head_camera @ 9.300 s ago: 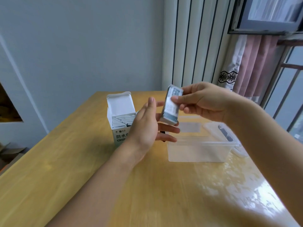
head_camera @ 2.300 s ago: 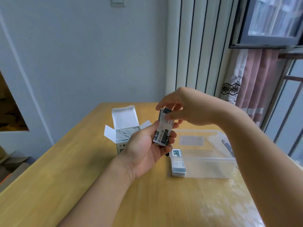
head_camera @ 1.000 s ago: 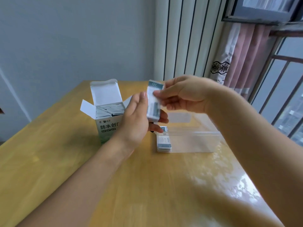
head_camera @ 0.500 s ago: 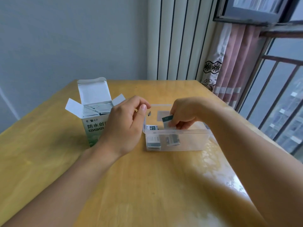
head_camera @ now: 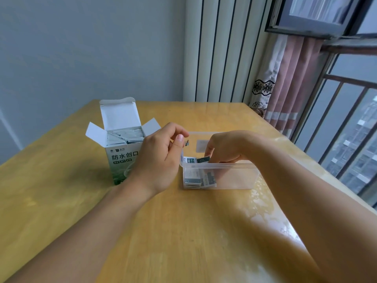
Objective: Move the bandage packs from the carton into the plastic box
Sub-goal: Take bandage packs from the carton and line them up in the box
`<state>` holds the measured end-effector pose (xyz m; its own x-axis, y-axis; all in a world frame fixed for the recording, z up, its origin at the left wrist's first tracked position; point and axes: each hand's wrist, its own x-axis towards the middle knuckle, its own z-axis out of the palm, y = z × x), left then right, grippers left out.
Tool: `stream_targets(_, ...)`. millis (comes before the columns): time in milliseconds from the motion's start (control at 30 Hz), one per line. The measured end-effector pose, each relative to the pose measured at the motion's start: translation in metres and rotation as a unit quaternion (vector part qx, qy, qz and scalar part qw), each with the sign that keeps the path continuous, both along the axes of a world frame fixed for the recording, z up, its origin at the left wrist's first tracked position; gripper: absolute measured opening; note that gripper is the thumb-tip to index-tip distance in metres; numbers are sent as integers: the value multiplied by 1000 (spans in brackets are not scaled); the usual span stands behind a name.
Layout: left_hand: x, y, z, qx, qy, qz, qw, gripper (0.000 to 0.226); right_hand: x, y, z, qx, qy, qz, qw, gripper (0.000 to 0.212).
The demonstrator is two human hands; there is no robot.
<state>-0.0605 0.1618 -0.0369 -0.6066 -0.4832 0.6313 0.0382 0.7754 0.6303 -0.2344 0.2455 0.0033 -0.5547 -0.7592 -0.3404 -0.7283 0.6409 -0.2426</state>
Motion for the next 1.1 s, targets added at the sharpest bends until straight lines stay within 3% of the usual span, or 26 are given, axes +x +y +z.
stream_targets(200, 1, -2, 2, -7, 10, 2, 1000, 24, 7, -6, 4, 64, 36, 27, 997, 47)
stream_targets(433, -1, -1, 6, -33, 36, -1, 999, 24, 11, 1, 16, 38, 8, 21, 999, 34)
stream_targets(500, 8, -3, 16, -54, 78, 13, 995, 21, 16, 4, 35, -19, -21, 36, 999, 33)
stream_targets(567, 14, -6, 29, -57, 141, 24, 988, 16, 21, 11, 53, -148, -21, 63, 987, 30)
stream_targets(633, 28, -24, 42, -54, 205, 67, 975, 11, 41, 11, 66, -299, -9, 104, 948, 19)
stream_targets(700, 42, -47, 49, -57, 249, 128, 958, 9, 67, -1, 71, -383, -9, 159, 910, 11)
stream_targets(867, 65, -98, 36, 41, 278, 247, 927, 9, 104, -66, 55, -295, 106, 230, 921, 9)
stream_targets(967, 65, -112, 24, 152, 220, 231, 936, 12, 110, -89, 52, -229, 118, 234, 937, 8)
stream_targets(1100, 60, -113, 20, 189, 182, 201, 944, 19, 114, -93, 60, -192, 123, 237, 944, 7)
